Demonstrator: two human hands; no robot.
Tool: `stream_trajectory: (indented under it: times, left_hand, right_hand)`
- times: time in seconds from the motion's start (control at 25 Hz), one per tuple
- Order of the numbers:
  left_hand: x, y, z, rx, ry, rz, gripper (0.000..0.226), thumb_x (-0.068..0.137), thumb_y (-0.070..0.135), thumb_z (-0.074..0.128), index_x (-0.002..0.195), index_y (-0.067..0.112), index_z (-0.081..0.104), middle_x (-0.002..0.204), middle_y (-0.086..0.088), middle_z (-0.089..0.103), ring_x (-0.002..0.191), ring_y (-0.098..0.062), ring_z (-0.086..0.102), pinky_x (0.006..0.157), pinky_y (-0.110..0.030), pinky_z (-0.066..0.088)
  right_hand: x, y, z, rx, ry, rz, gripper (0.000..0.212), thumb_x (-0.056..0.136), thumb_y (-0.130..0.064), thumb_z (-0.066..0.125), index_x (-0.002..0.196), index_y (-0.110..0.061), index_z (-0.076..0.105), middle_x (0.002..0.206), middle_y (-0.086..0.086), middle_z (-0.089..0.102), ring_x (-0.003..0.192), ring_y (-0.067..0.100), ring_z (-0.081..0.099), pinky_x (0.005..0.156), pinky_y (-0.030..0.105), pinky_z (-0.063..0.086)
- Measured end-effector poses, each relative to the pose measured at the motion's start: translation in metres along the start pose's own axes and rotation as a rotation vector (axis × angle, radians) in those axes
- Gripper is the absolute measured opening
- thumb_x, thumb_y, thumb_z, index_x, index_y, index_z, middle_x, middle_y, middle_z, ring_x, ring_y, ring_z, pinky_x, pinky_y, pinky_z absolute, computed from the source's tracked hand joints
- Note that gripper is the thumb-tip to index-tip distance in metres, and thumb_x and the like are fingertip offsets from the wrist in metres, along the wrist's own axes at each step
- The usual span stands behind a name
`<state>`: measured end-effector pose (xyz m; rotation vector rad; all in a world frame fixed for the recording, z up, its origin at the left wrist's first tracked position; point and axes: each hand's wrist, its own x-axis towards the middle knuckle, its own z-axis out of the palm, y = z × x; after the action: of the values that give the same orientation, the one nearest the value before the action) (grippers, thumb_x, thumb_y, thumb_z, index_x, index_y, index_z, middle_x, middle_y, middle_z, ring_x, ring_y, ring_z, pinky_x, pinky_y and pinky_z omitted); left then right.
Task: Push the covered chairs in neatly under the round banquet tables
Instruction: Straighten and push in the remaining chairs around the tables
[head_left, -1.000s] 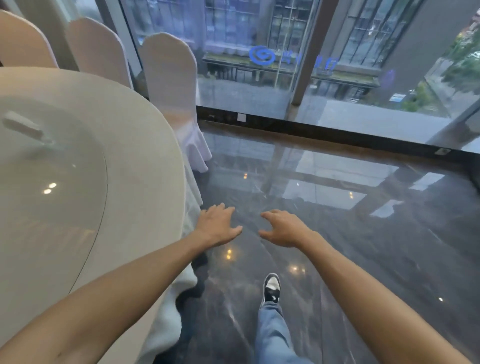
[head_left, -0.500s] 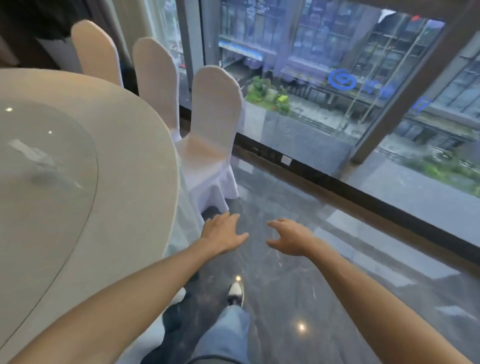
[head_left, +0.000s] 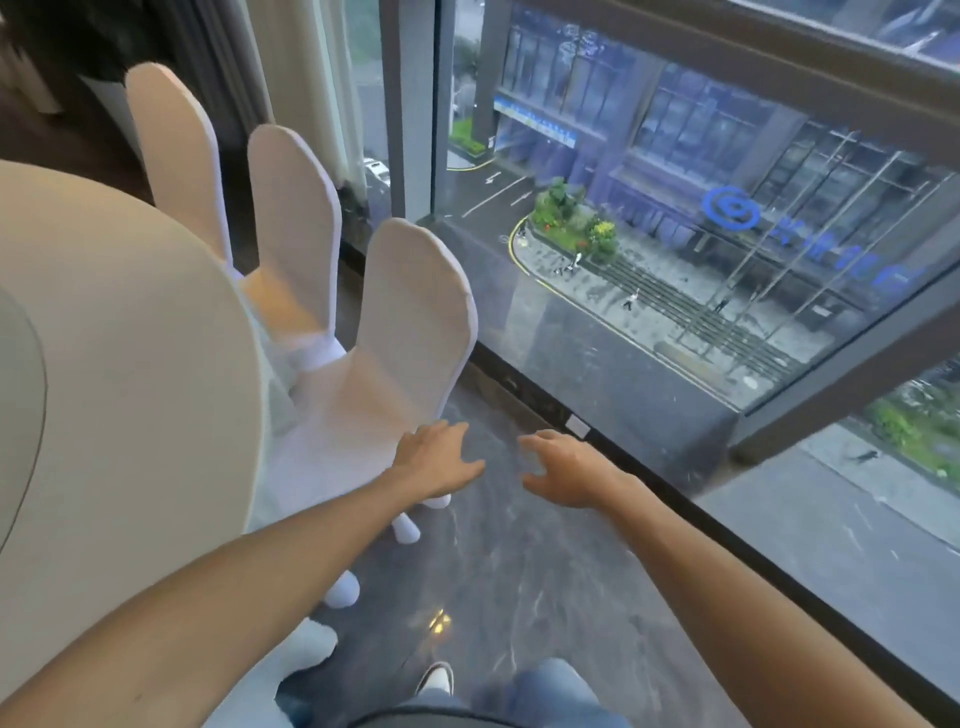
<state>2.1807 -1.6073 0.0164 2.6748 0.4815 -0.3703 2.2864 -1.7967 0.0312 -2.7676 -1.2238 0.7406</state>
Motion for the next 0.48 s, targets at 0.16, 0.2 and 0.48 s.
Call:
stream_trajectory:
  times: [0.16, 0.2, 0.48]
  left_hand:
    - [0.113, 0.008, -0.027, -0.019, 0.045, -0.075, 0.06, 0.084, 0.063, 0.054, 0.128, 0.023, 0.053, 0.126, -0.007, 0.062, 0.111, -0.032, 0.057, 0.091, -0.042, 0.049]
    - [0.144, 0.009, -0.035, -0.029, 0.056, -0.117, 0.065, 0.084, 0.064, 0.054, 0.134, 0.022, 0.05, 0.13, -0.007, 0.06, 0.114, -0.032, 0.057, 0.092, -0.042, 0.048]
    - [0.281, 0.011, -0.089, -0.221, 0.203, -0.407, 0.073, 0.079, 0.065, 0.054, 0.136, 0.02, 0.044, 0.132, -0.008, 0.058, 0.117, -0.034, 0.057, 0.091, -0.041, 0.048]
  right_hand:
    - [0.11, 0.056, -0.056, -0.053, -0.039, -0.104, 0.056, 0.089, -0.046, 0.057, 0.14, -0.024, 0.046, 0.135, 0.004, 0.053, 0.119, 0.028, 0.053, 0.096, 0.043, 0.047]
    - [0.142, 0.069, -0.072, -0.077, -0.052, -0.147, 0.052, 0.089, -0.045, 0.055, 0.136, -0.023, 0.049, 0.13, 0.005, 0.055, 0.118, 0.028, 0.053, 0.095, 0.043, 0.047]
    - [0.324, 0.117, -0.189, -0.206, -0.1, -0.4, 0.042, 0.091, -0.036, 0.053, 0.128, -0.015, 0.055, 0.127, 0.009, 0.056, 0.117, 0.03, 0.054, 0.095, 0.042, 0.046]
